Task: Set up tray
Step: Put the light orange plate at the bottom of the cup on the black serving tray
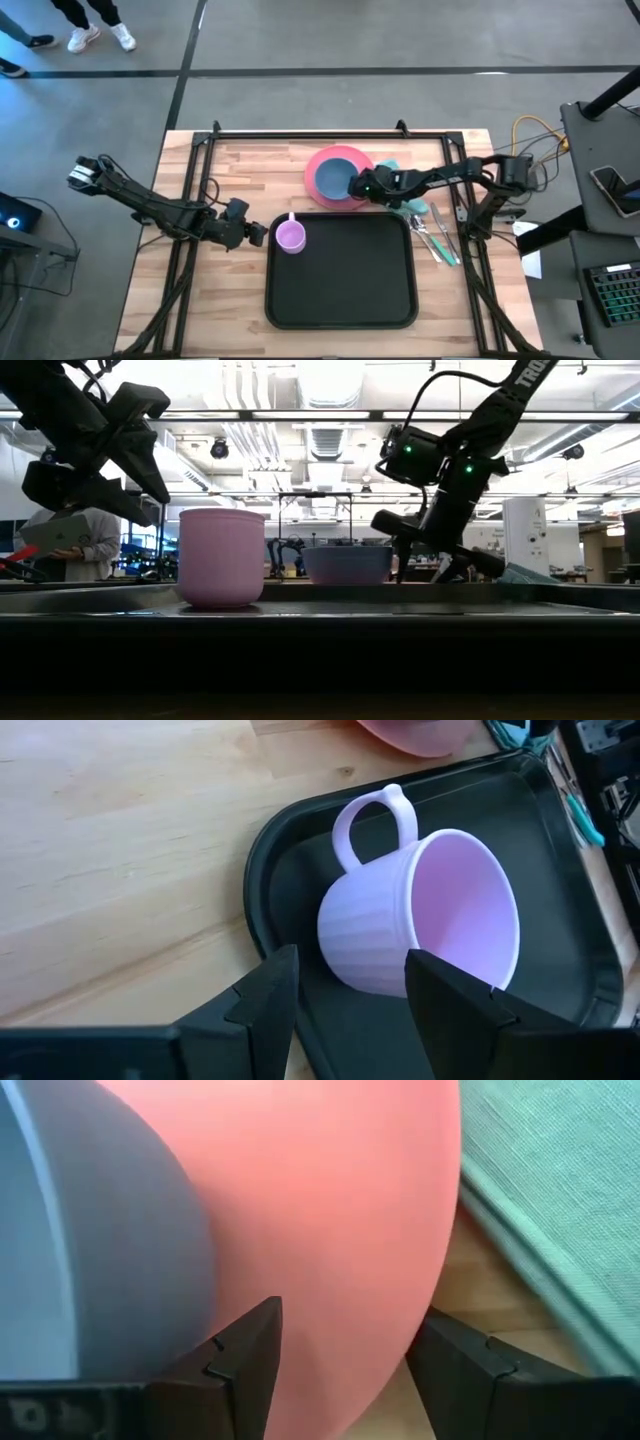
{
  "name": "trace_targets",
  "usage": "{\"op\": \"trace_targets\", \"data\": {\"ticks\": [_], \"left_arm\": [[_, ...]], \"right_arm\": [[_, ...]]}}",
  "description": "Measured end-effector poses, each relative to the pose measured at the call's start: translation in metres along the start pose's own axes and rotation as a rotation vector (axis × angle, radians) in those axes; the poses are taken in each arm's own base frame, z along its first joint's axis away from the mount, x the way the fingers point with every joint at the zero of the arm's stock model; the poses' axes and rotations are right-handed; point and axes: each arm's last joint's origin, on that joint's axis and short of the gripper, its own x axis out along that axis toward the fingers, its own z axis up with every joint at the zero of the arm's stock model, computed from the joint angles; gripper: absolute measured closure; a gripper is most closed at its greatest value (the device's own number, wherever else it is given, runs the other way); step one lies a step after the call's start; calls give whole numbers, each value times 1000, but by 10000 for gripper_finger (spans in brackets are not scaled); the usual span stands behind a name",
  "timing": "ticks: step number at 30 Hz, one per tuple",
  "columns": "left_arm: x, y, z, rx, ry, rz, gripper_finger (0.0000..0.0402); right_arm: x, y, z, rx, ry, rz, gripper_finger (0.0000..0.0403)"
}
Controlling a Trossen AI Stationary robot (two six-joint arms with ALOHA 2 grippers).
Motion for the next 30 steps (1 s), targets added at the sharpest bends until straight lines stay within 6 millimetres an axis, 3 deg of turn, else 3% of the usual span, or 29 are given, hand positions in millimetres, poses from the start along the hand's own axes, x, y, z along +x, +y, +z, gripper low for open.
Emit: {"op": "trace_targets", "data": {"ticks": [8, 22, 30], "left_arm": [[0, 0, 0, 1, 1, 1, 236], [0, 0, 0, 1, 0, 1, 236], [0, 0, 0, 1, 0, 1, 236]], "right_arm": [[8, 1, 17, -36, -68, -23, 237], [15, 4, 21, -141, -107, -8, 379], [1, 16, 26, -194, -129, 70, 393]]}}
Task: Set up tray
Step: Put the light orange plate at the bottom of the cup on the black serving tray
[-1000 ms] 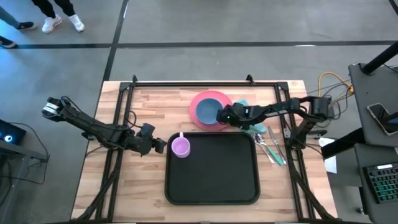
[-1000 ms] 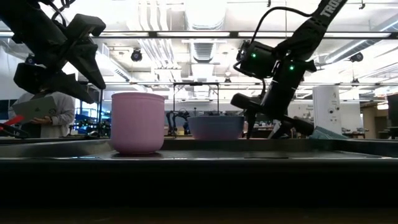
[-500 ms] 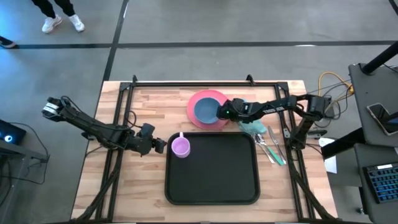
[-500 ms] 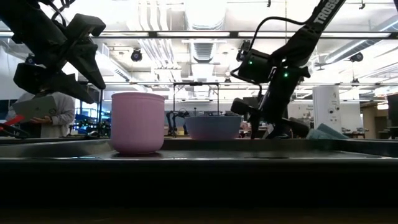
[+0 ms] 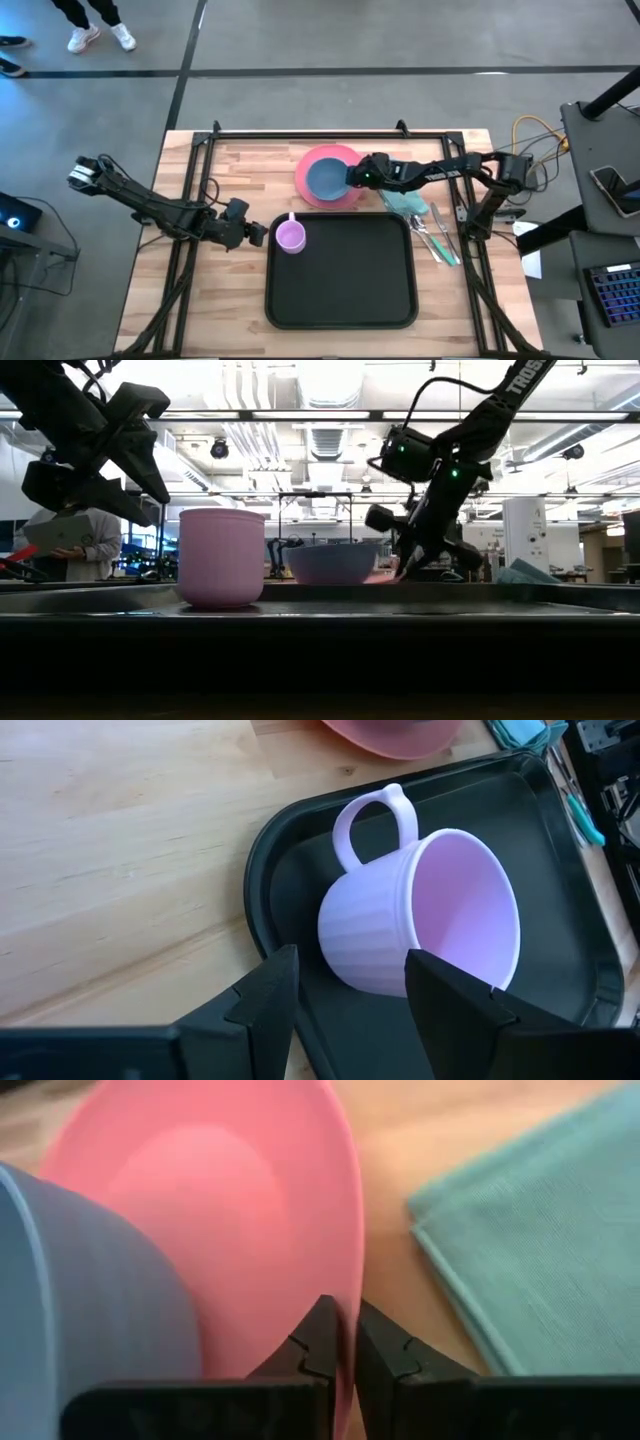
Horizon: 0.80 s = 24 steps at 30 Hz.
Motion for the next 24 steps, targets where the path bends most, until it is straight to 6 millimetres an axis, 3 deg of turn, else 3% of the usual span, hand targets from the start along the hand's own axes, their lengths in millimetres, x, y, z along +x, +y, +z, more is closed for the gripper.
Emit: {"op": "trace_targets", "data": {"ticks": [7, 14, 24], "left_arm": [[0, 0, 0, 0, 0, 0, 236], [0, 0, 0, 0, 0, 0, 236], [0, 0, 0, 0, 0, -1, 236]], "right_arm": [[-21, 21, 15, -65, -46, 78, 395], [-35, 39, 28, -176, -97, 43, 395], [-43, 42, 35, -267, -143, -49, 395]]}}
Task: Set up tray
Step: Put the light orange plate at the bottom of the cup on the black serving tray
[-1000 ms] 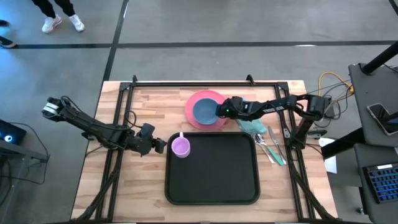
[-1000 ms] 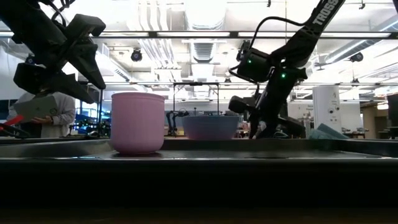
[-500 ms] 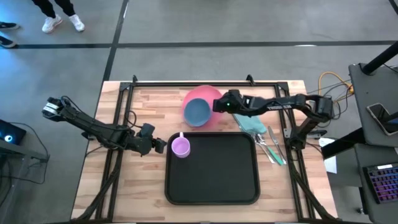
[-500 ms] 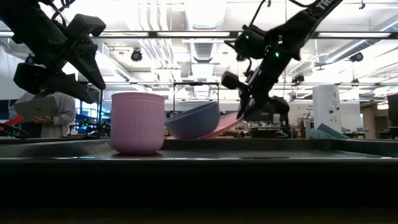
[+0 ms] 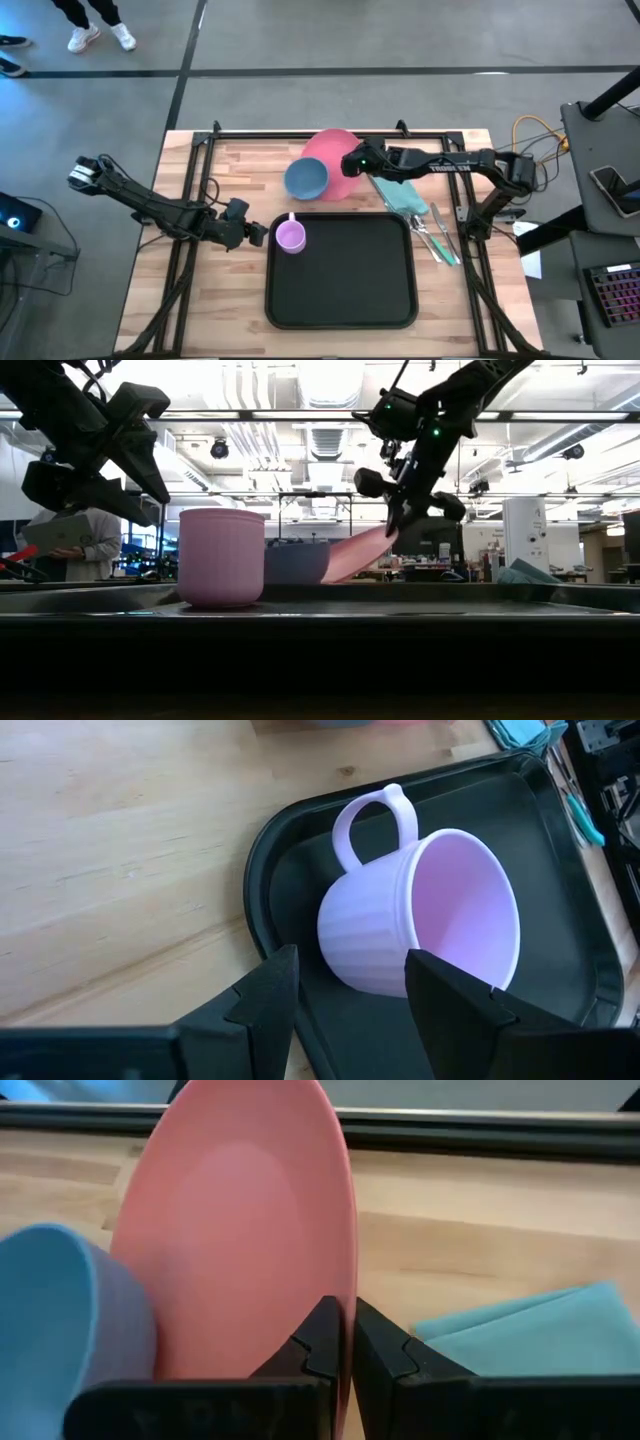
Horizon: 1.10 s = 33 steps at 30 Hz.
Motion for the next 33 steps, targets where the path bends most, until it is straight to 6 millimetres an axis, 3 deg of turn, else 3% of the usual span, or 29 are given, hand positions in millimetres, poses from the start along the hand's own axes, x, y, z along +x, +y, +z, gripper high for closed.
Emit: {"op": "trace_targets", "data": {"ticks": [7, 15, 21, 28, 33], "left_arm": [[0, 0, 0, -1, 0, -3, 236], [0, 0, 0, -1, -6, -2, 236], [0, 0, 0, -2, -9, -3, 236], [0, 0, 0, -3, -9, -5, 236], [0, -1, 0, -3, -10, -5, 236]], "right_arm": [[-10, -5, 2, -42, -15, -58, 394], [-46, -12, 25, -122, -155, -62, 395], [-64, -26, 29, -171, -184, -166, 395], [-104, -44, 40, -123, -183, -83, 395], [-137, -65, 41, -49, -91, 9, 395]]}}
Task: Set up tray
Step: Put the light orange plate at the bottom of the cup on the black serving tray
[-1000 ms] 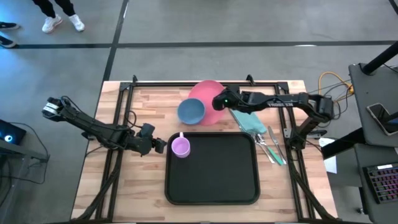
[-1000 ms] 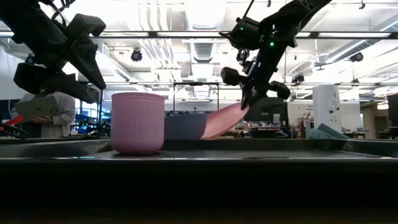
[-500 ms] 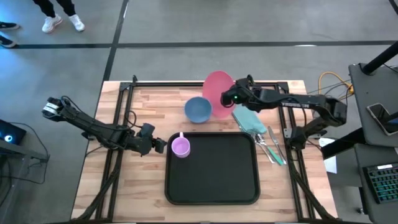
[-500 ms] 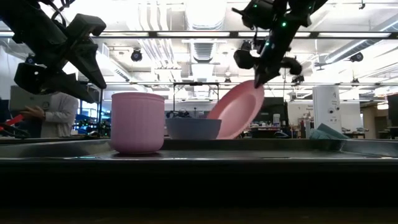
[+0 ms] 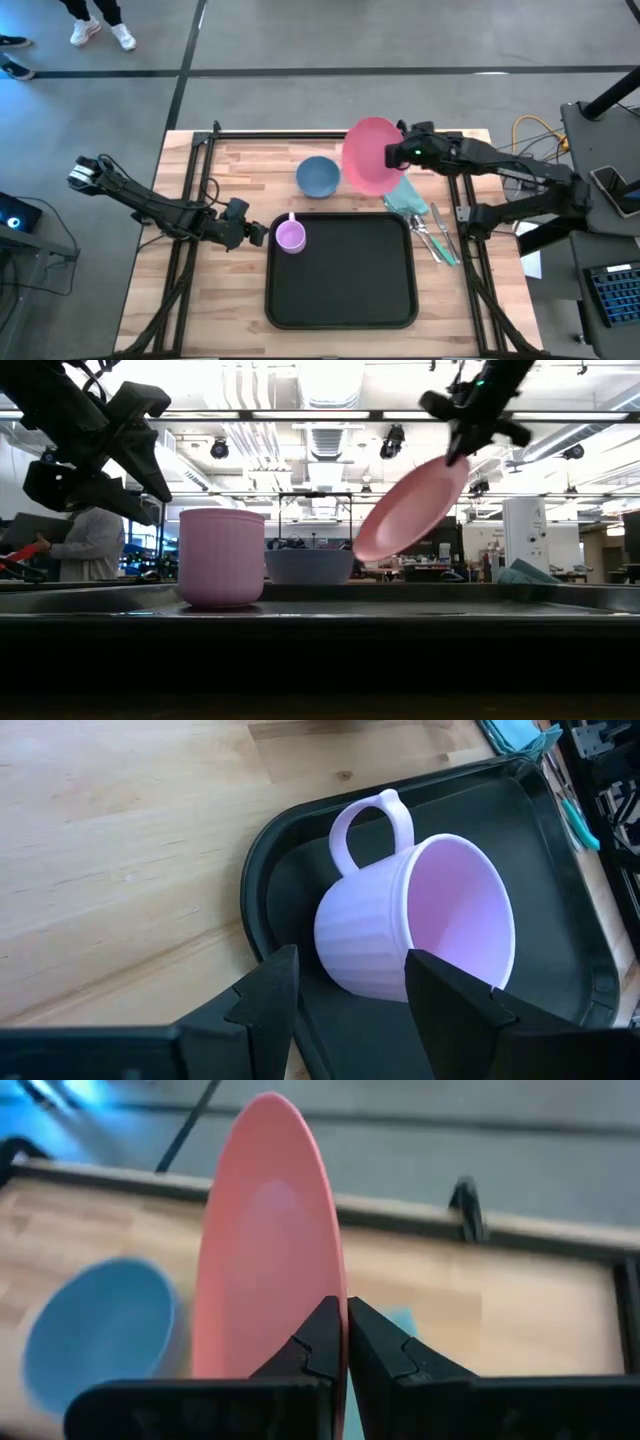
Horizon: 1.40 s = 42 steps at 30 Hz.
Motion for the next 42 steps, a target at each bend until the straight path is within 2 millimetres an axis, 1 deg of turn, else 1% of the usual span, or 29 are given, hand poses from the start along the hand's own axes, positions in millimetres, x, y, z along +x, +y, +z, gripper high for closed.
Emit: {"op": "trace_targets", "data": {"ticks": [4, 7, 11, 13, 15, 17, 20, 26, 29, 35, 42], "left_arm": [[0, 0, 0, -1, -2, -2, 236], [0, -1, 0, -4, -4, -7, 236], [0, -3, 0, -13, -7, -25, 236], [0, -3, 0, -15, -8, -29, 236], [0, -3, 0, -15, -8, -28, 236], [0, -3, 0, -16, -7, -29, 236], [0, -4, 1, -22, -8, -35, 236], [0, -6, 1, -32, -10, -53, 236], [0, -6, 1, -35, -10, -59, 236], [0, -7, 1, -36, -7, -63, 236], [0, -7, 1, -37, -5, -65, 236]], "right_arm": [[-21, -15, -7, 29, 179, 90, 394], [-38, -20, -14, 31, 333, 219, 394], [-59, -22, -22, 24, 532, 441, 394], [-65, -20, -28, 15, 611, 481, 394], [-65, -17, -37, -8, 671, 488, 394], [-60, -12, -49, -33, 715, 469, 394], [-48, 1, -70, -62, 760, 472, 394], [-17, 37, -115, -52, 808, 618, 394], [2, 50, -136, -42, 815, 648, 394], [39, 63, -168, -73, 858, 562, 394], [68, 65, -194, -122, 861, 423, 391]]}}
